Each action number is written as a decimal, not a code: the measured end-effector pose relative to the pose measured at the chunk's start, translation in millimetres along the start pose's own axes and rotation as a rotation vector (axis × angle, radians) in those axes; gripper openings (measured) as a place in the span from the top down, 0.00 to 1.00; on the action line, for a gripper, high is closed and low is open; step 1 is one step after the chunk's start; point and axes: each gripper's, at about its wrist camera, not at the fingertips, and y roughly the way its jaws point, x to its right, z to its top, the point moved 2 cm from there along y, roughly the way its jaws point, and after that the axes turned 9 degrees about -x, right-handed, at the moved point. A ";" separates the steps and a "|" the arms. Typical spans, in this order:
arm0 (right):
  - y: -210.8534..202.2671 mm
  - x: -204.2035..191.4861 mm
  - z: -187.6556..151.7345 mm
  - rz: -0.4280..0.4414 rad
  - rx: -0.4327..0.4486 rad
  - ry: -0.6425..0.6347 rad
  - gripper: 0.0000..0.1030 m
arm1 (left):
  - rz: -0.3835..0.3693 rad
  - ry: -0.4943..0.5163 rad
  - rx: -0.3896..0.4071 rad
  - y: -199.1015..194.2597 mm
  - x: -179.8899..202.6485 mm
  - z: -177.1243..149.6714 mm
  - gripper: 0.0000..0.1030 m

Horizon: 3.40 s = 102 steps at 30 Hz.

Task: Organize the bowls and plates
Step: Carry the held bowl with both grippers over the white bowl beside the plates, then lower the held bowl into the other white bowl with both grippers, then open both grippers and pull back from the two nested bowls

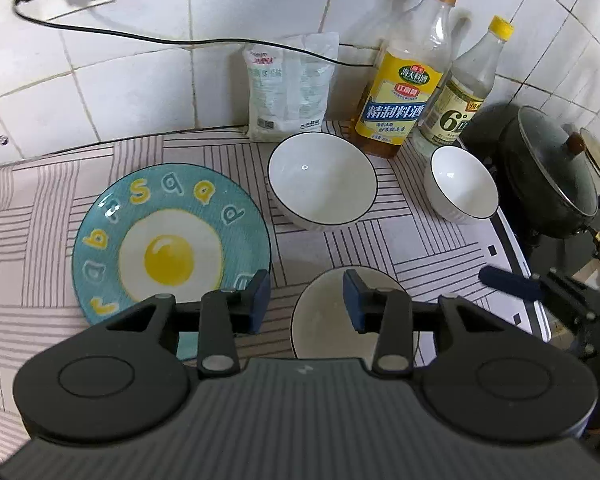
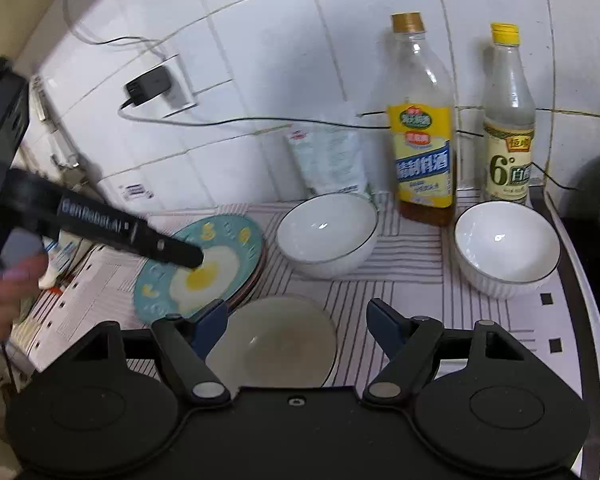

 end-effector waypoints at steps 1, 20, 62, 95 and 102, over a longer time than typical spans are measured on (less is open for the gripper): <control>1.8 -0.4 4.1 -0.007 -0.004 0.000 0.22 | 0.001 0.005 -0.008 4.1 0.3 3.5 0.62; 112.4 43.0 62.4 -0.016 -0.160 0.334 0.48 | 0.017 0.118 -0.027 87.5 -18.8 83.7 0.60; 32.5 49.8 52.1 0.031 -0.093 0.393 0.91 | 0.016 0.100 -0.100 30.1 17.5 65.8 0.90; 20.8 20.1 -22.4 0.125 -0.169 0.282 0.90 | 0.132 0.082 -0.140 37.5 12.3 -39.0 0.89; 31.8 21.2 -16.7 0.088 -0.178 0.233 0.90 | 0.111 0.018 -0.209 57.8 3.1 -31.1 0.89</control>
